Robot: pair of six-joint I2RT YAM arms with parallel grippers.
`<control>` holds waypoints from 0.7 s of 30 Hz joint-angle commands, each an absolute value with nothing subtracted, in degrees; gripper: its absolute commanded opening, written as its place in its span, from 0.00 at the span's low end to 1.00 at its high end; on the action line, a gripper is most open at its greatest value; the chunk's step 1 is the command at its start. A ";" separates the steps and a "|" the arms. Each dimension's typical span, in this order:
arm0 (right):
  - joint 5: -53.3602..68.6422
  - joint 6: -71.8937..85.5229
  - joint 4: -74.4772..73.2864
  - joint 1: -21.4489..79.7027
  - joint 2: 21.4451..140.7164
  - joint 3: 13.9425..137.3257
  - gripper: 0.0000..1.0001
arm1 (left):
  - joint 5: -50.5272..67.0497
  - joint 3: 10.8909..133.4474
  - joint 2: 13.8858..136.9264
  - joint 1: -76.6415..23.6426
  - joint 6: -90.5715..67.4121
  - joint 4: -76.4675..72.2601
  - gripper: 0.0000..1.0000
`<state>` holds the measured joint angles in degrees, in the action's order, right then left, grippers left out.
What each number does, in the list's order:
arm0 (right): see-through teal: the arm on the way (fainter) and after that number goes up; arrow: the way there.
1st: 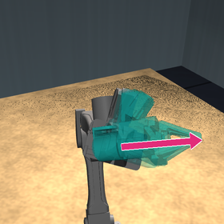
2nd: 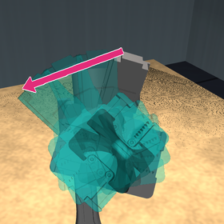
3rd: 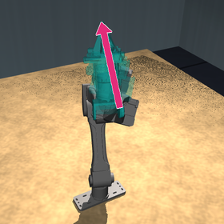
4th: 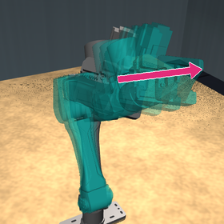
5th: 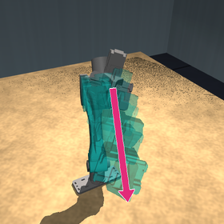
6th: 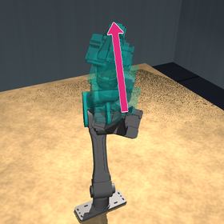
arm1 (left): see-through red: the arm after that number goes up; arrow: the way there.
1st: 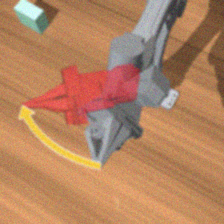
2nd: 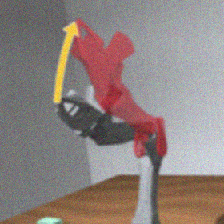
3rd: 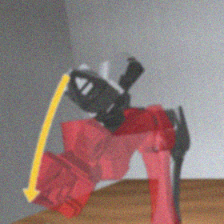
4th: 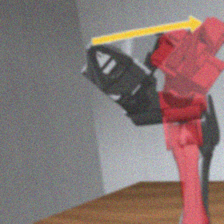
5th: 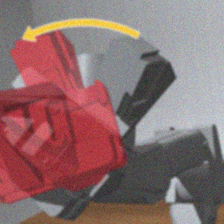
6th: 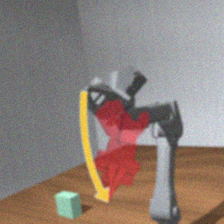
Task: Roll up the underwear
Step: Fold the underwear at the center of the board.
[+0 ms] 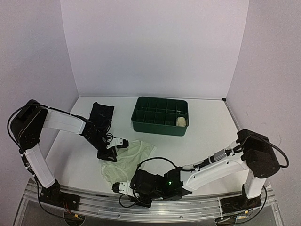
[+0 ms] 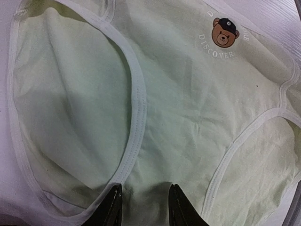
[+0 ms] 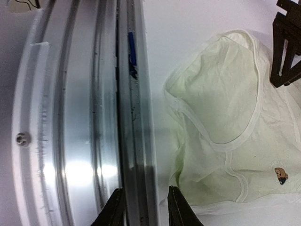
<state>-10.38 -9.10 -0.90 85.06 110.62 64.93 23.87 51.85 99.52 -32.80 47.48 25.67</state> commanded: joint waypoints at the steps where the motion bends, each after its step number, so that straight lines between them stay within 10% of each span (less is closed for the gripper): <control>1: -18.07 -10.50 3.43 85.16 112.65 66.92 0.29 | 22.58 52.82 101.38 -32.52 47.32 27.34 0.34; 15: -16.10 -7.54 -0.49 85.17 114.65 66.10 0.22 | 22.17 53.45 102.39 -32.52 47.55 27.07 0.34; 21: -19.15 -6.21 -3.47 85.17 113.76 64.62 0.01 | 21.82 53.13 102.13 -32.52 48.32 26.93 0.34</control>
